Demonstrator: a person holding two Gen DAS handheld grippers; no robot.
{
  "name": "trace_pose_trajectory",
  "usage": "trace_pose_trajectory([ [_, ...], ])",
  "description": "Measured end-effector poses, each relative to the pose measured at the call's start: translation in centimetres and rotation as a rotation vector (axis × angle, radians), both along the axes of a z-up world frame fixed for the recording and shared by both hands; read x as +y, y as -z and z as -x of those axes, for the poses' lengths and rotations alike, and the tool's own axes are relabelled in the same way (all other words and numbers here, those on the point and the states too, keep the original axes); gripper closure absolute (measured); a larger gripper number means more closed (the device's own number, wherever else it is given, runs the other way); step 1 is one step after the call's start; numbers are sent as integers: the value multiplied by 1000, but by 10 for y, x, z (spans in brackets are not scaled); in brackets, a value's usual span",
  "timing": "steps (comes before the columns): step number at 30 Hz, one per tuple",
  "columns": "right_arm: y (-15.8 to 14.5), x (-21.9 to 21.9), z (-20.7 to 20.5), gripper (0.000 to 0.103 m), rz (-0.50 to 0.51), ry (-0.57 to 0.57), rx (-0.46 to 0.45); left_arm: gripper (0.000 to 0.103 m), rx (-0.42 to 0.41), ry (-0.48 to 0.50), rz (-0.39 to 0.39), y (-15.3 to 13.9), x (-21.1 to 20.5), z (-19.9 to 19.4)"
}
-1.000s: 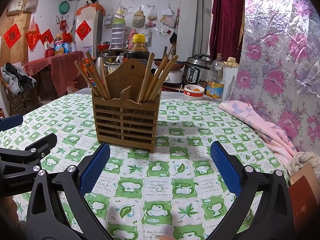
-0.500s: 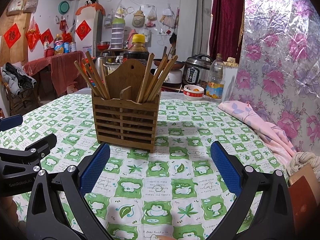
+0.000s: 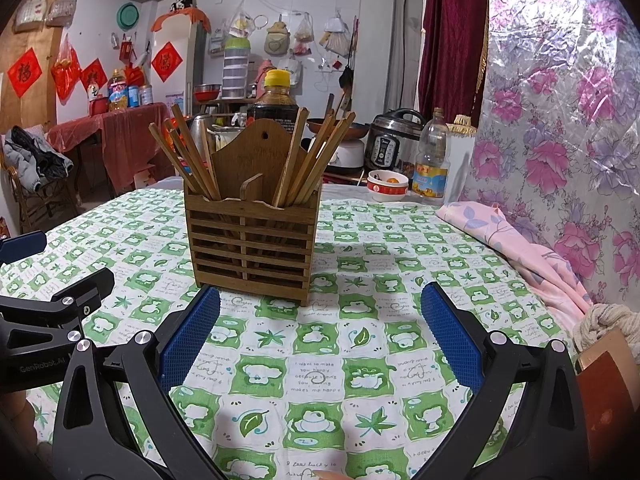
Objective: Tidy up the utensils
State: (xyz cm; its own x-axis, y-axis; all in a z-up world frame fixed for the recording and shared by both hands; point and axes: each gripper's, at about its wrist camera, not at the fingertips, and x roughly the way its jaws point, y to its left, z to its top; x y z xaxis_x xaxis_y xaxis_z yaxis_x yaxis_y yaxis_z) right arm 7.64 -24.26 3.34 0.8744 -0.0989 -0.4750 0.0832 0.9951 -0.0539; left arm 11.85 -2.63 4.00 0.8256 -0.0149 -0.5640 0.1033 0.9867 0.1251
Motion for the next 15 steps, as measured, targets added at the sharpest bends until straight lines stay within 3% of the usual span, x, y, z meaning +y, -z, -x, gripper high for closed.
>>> trace_pose_trajectory([
  [15, 0, 1, 0, 6, 2, 0, -1, 5, -2, 0, 0, 0, 0, 0],
])
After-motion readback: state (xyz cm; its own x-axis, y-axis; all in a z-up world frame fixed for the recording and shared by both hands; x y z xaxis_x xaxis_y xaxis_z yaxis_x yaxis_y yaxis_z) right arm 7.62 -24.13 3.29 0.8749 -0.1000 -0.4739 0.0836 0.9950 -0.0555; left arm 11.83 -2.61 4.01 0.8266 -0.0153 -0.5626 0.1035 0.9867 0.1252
